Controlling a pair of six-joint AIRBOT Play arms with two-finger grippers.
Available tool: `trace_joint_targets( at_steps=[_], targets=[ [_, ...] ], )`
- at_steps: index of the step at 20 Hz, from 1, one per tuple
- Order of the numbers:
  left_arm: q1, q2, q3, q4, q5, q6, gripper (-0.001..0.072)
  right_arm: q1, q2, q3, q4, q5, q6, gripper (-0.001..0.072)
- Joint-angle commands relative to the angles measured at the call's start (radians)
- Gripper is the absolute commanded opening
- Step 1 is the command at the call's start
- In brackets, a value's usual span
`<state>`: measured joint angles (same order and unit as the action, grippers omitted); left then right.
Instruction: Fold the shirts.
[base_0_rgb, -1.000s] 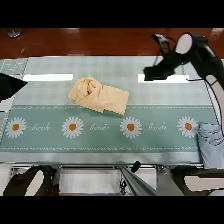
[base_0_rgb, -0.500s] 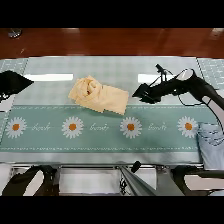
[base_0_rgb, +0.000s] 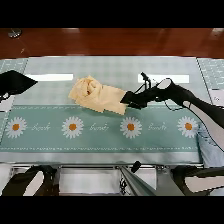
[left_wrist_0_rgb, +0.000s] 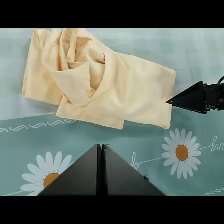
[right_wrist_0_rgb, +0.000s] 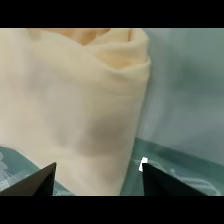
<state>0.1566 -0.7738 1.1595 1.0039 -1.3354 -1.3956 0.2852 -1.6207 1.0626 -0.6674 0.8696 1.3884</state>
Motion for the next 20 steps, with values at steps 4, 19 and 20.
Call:
trace_joint_targets(
  at_steps=[4,19,20],
  targets=[
    [-0.003,0.001,0.0,-0.009,0.0,0.0,0.002,0.062,-0.027,0.002,0.009,-0.142,0.058,0.0295],
    [-0.004,-0.076,0.0,-0.01,0.087,0.068,0.002,-0.355,0.447,0.586,-0.413,0.517,0.208,0.0029],
    [-0.006,-0.08,0.0,-0.01,0.087,0.068,0.002,-0.41,0.45,0.606,-0.415,0.576,0.208,0.0029]
  ],
)
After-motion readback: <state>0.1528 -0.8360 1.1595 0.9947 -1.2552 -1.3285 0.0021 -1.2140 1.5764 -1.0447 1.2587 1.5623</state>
